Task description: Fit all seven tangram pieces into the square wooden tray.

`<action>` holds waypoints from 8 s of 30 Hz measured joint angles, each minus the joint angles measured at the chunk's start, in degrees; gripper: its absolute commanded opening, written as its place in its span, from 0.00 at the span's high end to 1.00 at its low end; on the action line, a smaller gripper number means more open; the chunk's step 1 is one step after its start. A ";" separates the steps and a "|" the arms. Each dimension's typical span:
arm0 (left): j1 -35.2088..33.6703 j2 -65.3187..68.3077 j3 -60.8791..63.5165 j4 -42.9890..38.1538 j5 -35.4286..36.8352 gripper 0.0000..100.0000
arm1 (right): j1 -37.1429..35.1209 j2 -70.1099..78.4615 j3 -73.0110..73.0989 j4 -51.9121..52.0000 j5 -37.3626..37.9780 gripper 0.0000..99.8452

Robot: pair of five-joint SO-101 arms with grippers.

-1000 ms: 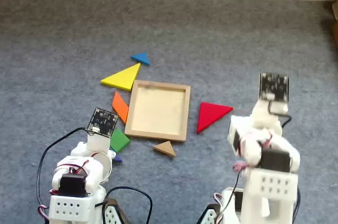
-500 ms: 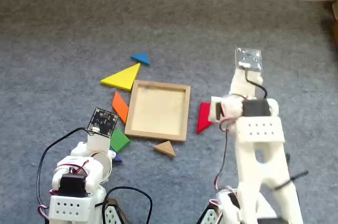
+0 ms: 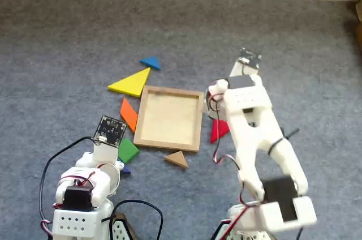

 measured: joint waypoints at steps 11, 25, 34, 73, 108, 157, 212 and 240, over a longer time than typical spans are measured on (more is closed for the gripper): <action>0.00 0.00 0.00 0.00 0.00 0.99 | 0.09 17.32 -14.95 0.00 -14.07 0.69; 0.00 0.00 0.00 0.00 0.00 0.99 | 0.62 19.34 -16.26 0.00 -18.29 0.69; 0.00 0.00 0.00 0.00 0.00 0.99 | 2.29 28.84 -22.77 0.44 -18.29 0.69; 0.00 0.00 0.00 0.00 0.00 0.99 | 3.78 32.70 -27.25 5.80 -13.80 0.88; 0.00 0.00 0.00 0.00 0.00 0.99 | -6.51 9.67 -3.52 -1.05 31.91 0.88; 0.00 0.00 0.00 0.00 0.00 0.99 | 5.36 -10.11 2.46 3.69 36.48 0.63; 0.00 0.00 0.00 0.00 0.00 0.99 | 2.64 15.12 1.85 -7.56 29.98 0.63; 0.00 0.00 0.00 0.00 0.00 0.99 | 4.31 15.65 0.26 -7.56 26.37 0.78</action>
